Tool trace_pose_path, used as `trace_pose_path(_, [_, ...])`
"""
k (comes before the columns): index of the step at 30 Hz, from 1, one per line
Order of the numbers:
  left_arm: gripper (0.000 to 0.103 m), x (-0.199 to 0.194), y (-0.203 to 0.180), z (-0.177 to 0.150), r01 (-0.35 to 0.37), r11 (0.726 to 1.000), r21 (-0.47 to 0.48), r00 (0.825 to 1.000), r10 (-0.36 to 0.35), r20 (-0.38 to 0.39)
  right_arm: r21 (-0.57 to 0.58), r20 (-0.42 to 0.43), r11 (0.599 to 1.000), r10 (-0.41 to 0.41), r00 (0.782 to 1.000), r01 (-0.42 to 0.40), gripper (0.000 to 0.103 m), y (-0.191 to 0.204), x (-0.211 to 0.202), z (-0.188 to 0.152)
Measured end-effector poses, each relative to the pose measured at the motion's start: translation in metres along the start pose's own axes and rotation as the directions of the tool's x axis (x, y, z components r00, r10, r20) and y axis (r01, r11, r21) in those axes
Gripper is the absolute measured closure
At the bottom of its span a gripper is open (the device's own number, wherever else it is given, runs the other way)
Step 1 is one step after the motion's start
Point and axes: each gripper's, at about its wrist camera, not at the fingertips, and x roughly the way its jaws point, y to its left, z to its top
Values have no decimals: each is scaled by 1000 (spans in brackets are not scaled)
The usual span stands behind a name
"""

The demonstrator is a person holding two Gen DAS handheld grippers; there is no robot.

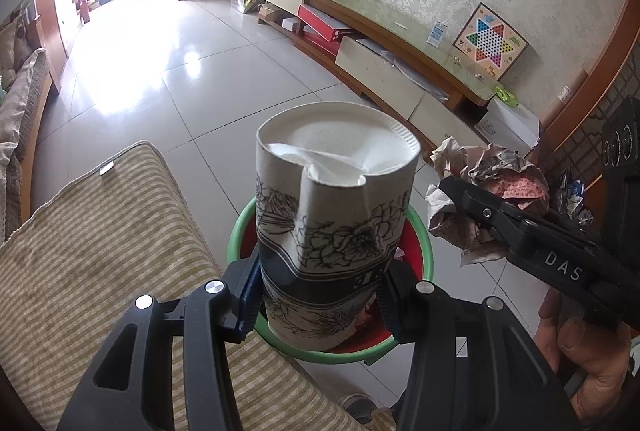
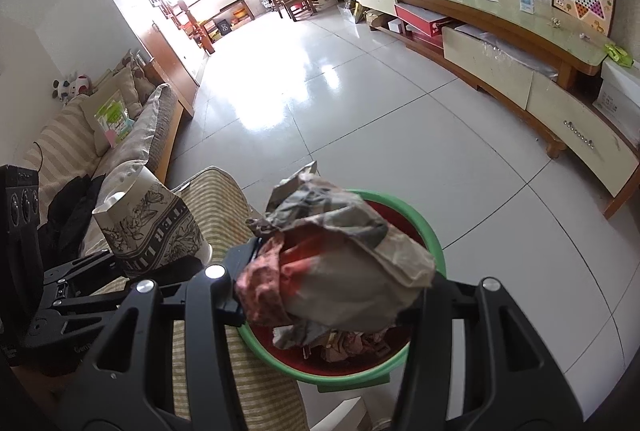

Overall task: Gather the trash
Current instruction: 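Carry the paper cup and crumpled paper over the red bucket and open both tools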

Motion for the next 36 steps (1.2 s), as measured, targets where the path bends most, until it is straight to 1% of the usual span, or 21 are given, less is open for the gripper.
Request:
trace_pose_path(10, [57, 26, -4, 2, 8, 1000, 6, 999, -8, -37, 8, -16, 1000, -10, 1000, 11, 56, 1, 14, 0])
trace_pose_path(23, [55, 43, -2, 7, 7, 1000, -3, 998, -8, -62, 11, -40, 1000, -22, 999, 22, 56, 5, 29, -1])
trace_pose_path(26, [55, 44, -1, 5, 18, 1000, -3, 998, -18, -66, 6, -47, 1000, -25, 999, 25, 56, 6, 33, -2])
trace_pose_path(27, [46, 44, -1, 4, 13, 1000, 0, 998, -13, -68, 5, -49, 1000, -27, 998, 27, 56, 6, 34, -1])
trace_pose_path(28, [41, 43, 1, 3, 13, 1000, 0, 998, -13, -66, 4, -51, 1000, -28, 998, 29, 56, 6, 35, -2])
trace_pose_path(29, [33, 42, 2, 3, 15, 1000, -2, 998, -15, -62, 5, -51, 1000, -30, 998, 30, 56, 6, 36, -2])
trace_pose_path(32, [31, 40, 4, 0, 9, 1000, -2, 998, -9, -57, 3, -57, 999, -33, 998, 33, 53, 6, 38, -2])
trace_pose_path(35, [31, 37, 9, -1, 8, 1000, -15, 999, -9, -53, 1, -63, 999, -33, 997, 33, 49, 7, 39, -3])
trace_pose_path(36, [30, 36, 10, -2, 7, 1000, -18, 999, -7, -51, -1, -65, 999, -34, 997, 34, 44, 8, 40, -3])
